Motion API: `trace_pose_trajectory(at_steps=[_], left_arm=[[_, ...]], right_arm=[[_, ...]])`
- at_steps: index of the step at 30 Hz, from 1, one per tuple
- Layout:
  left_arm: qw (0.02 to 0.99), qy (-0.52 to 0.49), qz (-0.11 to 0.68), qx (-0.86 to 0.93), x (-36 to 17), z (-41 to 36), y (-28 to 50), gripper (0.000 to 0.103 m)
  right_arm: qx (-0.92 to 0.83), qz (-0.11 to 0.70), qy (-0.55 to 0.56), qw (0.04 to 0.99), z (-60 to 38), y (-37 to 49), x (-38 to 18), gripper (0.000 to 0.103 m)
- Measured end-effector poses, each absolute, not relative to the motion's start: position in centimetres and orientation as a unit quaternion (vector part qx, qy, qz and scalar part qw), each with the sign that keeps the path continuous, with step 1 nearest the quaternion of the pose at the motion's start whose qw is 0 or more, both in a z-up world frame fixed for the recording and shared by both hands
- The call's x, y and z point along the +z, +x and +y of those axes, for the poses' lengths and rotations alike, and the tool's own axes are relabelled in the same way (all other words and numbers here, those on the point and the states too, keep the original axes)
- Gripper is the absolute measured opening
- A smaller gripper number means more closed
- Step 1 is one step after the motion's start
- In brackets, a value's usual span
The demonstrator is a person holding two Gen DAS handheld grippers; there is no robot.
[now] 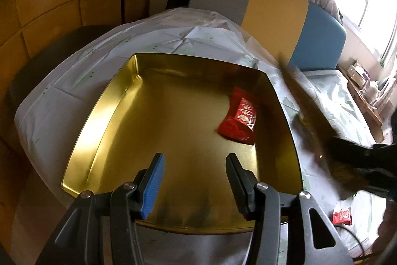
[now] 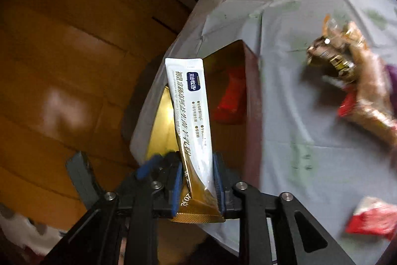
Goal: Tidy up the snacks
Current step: 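Drop red packet into gold tray with left tool while right tool carries stick packet, then release stick packet into tray with right tool while left tool reaches red-and-white wafer packet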
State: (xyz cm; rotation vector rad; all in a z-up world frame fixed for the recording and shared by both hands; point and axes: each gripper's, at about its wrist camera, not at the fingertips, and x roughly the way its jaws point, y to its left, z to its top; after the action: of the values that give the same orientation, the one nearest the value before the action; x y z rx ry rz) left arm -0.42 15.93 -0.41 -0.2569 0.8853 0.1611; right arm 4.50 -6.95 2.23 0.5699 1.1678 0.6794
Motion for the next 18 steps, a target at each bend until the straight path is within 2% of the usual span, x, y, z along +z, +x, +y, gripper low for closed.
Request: trace_pose_trajectory(at_steps=[3, 12, 15, 18], left_arm=[[0.891, -0.125, 0.429, 0.080, -0.7, 16.2, -0.5, 0.052], [0.888, -0.124, 0.438, 0.072, -1.5, 15.7, -0.2, 0.052], [0.891, -0.115, 0.435, 0.065, -1.2, 15.0, -0.2, 0.052], [0.893, -0.108, 0.434, 0.055, -0.9, 14.2, -0.3, 0.052]], right_arm=[[0.311, 0.557, 0.267, 0.722, -4.5, 5.3, 0.4, 0.035], [0.281, 0.547, 0.190, 0.765, -5.5, 3.9, 0.0, 0.036], [0.270, 0.526, 0.160, 0.790, -6.7, 2.8, 1.4, 0.046], [0.260, 0.513, 0.124, 0.808, -8.0, 2.9, 1.7, 0.051]])
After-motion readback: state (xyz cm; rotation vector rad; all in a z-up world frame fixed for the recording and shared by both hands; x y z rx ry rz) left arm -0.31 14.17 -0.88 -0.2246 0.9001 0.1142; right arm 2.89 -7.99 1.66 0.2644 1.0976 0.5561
